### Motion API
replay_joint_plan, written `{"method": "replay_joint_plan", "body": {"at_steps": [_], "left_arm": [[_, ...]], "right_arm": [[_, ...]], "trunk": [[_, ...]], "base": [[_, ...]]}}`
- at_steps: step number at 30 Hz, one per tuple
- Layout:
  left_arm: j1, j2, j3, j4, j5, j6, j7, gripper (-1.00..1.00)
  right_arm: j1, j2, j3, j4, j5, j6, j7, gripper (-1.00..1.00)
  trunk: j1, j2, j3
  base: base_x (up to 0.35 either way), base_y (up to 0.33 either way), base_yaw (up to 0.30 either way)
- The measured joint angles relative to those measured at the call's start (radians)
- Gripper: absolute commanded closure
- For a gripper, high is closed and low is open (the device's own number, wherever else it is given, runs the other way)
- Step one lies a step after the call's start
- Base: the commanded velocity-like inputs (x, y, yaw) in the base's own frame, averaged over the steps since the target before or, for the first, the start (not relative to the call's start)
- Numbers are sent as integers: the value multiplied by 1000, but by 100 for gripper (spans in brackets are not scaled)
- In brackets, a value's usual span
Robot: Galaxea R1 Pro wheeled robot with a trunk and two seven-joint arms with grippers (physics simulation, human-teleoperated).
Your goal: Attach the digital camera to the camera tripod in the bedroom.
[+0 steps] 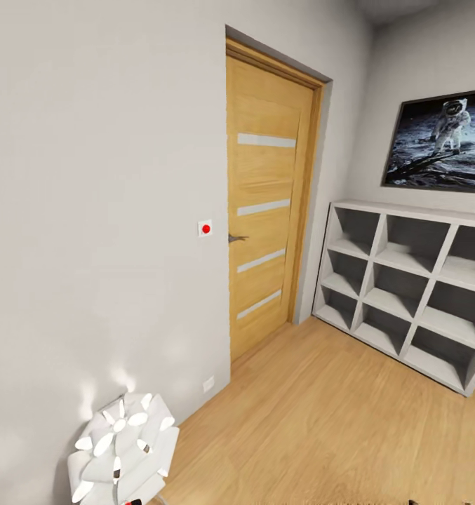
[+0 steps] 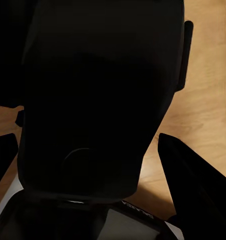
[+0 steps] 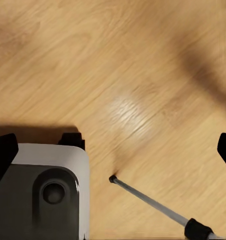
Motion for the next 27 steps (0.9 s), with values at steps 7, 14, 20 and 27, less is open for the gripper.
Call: {"method": "replay_joint_plan", "body": {"at_steps": [7, 14, 20, 27], "left_arm": [[0, 0, 0, 0, -2, 2, 1, 100], [0, 0, 0, 0, -11, 3, -3, 100], [0, 0, 0, 0, -41, 4, -6, 100], [0, 0, 0, 0, -64, 4, -7, 100]], "right_arm": [[0, 0, 0, 0, 0, 0, 1, -100], [0, 0, 0, 0, 0, 1, 3, -100], [0, 0, 0, 1, 0, 0, 3, -100], [0, 0, 0, 0, 0, -1, 3, -100]], "trunk": [[0, 0, 0], [0, 0, 0], [0, 0, 0], [0, 0, 0]], "base": [[0, 0, -292], [0, 0, -292], [0, 0, -292], [0, 0, -292]]}}
